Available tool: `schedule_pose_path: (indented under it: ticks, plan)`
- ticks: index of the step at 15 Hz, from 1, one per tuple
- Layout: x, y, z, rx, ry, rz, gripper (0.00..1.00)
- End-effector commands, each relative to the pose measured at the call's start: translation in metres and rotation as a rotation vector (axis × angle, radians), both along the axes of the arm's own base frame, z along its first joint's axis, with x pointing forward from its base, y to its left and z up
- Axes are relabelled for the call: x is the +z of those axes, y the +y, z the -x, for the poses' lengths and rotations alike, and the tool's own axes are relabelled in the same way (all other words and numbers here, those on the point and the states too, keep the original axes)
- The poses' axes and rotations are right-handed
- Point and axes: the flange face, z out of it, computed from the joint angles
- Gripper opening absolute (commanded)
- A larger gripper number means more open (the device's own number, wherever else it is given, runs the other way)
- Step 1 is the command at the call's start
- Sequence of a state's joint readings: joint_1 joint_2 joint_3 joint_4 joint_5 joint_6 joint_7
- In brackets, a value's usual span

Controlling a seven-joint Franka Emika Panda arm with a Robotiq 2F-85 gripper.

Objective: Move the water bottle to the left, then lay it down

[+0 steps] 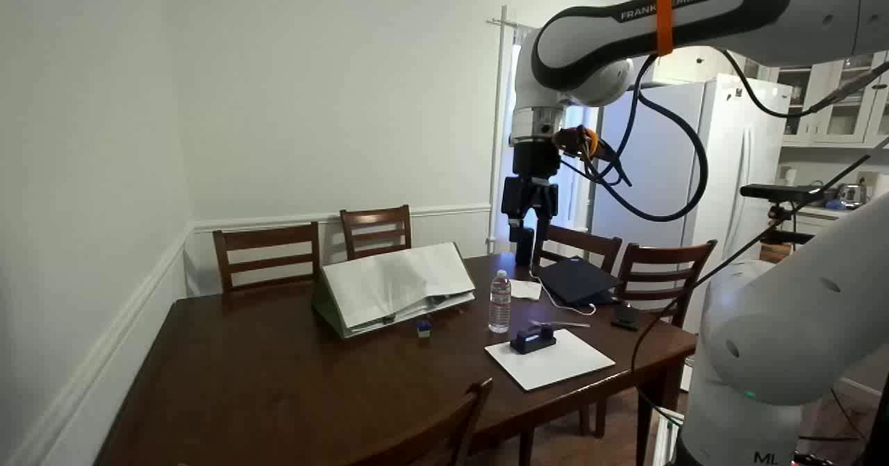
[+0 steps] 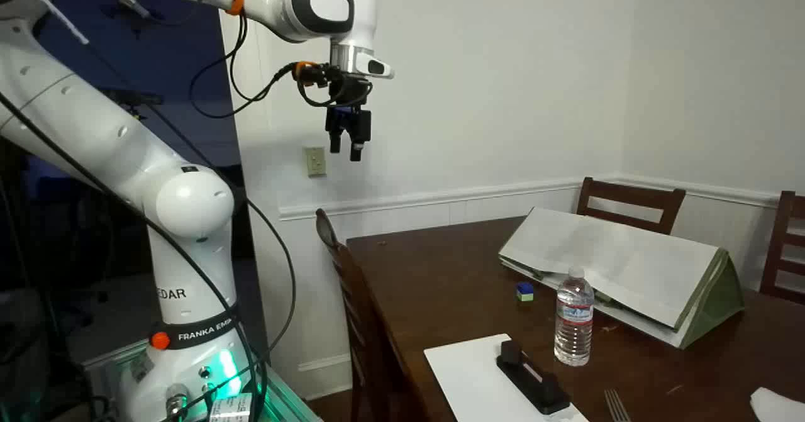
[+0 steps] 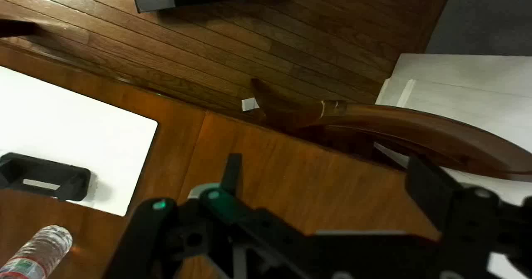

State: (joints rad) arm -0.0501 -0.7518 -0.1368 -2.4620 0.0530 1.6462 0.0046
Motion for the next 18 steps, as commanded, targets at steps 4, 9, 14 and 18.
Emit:
schedule_pose_path:
  ticks: [4, 9, 14, 18]
  plan:
    - [0.001, 0.000, 0.000, 0.000, 0.001, 0.000, 1.00]
    - [-0.007, -0.025, -0.045, -0.199, -0.059, -0.006, 1.00]
    - [-0.046, -0.115, -0.092, -0.469, -0.079, 0.029, 1.00]
    - [-0.089, -0.190, -0.106, -0.681, -0.064, 0.044, 1.00]
